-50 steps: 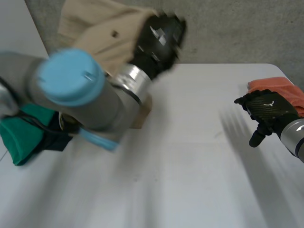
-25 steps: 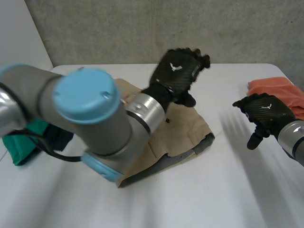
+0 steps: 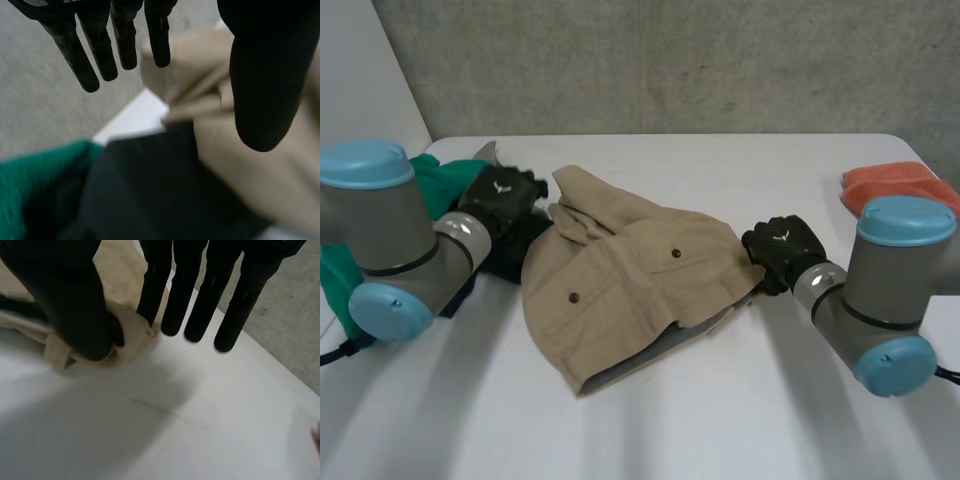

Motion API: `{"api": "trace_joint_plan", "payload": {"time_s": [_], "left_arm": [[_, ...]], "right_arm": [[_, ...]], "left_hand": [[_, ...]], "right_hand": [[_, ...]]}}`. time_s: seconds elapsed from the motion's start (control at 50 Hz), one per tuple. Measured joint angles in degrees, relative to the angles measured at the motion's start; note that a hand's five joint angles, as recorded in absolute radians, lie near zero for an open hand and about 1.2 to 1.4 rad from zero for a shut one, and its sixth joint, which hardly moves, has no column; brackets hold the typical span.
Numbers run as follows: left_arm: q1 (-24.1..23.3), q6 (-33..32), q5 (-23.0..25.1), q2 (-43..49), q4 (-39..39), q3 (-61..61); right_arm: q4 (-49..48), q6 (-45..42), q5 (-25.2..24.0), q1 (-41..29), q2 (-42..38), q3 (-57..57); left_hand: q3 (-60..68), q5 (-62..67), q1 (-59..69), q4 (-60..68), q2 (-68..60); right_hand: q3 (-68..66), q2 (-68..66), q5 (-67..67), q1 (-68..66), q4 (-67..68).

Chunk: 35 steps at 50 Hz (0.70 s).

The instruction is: Fold the laundry.

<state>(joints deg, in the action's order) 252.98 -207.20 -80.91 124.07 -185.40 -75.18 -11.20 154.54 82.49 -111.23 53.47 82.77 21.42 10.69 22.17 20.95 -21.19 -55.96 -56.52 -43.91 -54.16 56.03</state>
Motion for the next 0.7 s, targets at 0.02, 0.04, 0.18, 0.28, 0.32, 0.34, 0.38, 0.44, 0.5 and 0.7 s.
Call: {"api": "trace_joint_plan", "payload": {"time_s": [0.02, 0.04, 0.18, 0.28, 0.32, 0.34, 0.38, 0.44, 0.5, 0.7], "left_arm": [[0.3, -1.3, 0.1, 1.1, 0.8, 0.2], [0.4, -1.8, 0.2, 1.6, 1.4, 0.3], [-0.1, -1.0, 0.6, -0.1, 4.9, -0.9], [-0.3, 3.1, 0.7, -5.8, 5.1, -3.6], [-0.5, 4.8, 0.7, -7.9, 5.0, -4.7], [-0.5, 5.0, 0.7, -8.1, 5.0, -4.8], [-1.0, 6.5, 0.7, -10.0, 4.8, -6.1], [-2.0, 7.3, 0.7, -11.0, 4.5, -7.5], [-3.0, 7.3, 0.7, -10.9, 4.4, -8.4], [-5.2, 6.7, 0.7, -5.4, 2.0, -7.0]], "right_arm": [[-0.1, -0.3, 0.3, -0.1, -0.9, -1.2], [-0.2, -0.4, 0.4, -0.1, -1.4, -1.9], [-0.8, -0.9, 0.7, 0.4, -4.4, -9.0], [-1.2, -1.6, 2.3, 2.2, -9.4, -19.8], [-1.4, -2.6, 3.2, 3.4, -12.5, -25.2], [-1.4, -2.8, 3.4, 3.6, -13.2, -26.3], [-1.7, -4.8, 4.3, 5.1, -18.1, -33.7], [-1.9, -7.4, 5.0, 6.3, -23.7, -41.4], [-2.0, -9.1, 5.2, 6.9, -26.9, -45.5], [0.4, -10.2, 5.3, 6.9, -12.7, -31.0]], "left_hand": [[0.0, 0.0, 0.0, 0.0, 0.0], [0.0, 0.0, 0.0, 0.0, 0.0], [0.0, 0.0, 0.0, 0.0, 0.0], [0.0, 0.0, 0.0, 0.0, 0.0], [0.0, 0.0, 0.0, 0.0, 0.0], [0.0, 0.0, 0.0, 0.0, 0.0], [0.0, 0.0, 0.0, 0.0, 0.0], [0.0, 0.0, 0.0, 0.0, 0.0], [0.0, 0.0, 0.0, 0.0, 0.0], [0.2, 0.6, 0.1, 0.3, -0.3]], "right_hand": [[-6.5, -6.4, -6.1, -4.3, 6.5], [-9.4, -9.1, -8.6, -5.5, 9.5], [-12.0, -10.2, -11.0, -5.9, 12.4], [-12.0, -10.5, -11.0, -5.9, 12.4], [-12.0, -10.6, -11.0, -5.9, 12.4], [-12.0, -10.6, -11.1, -5.9, 12.4], [-12.0, -10.6, -12.2, -5.9, 12.4], [-6.3, -5.5, -8.2, -4.7, 6.5], [14.4, 15.5, 11.8, 13.3, -13.4], [44.3, 44.3, 41.6, 41.2, -44.3]]}}
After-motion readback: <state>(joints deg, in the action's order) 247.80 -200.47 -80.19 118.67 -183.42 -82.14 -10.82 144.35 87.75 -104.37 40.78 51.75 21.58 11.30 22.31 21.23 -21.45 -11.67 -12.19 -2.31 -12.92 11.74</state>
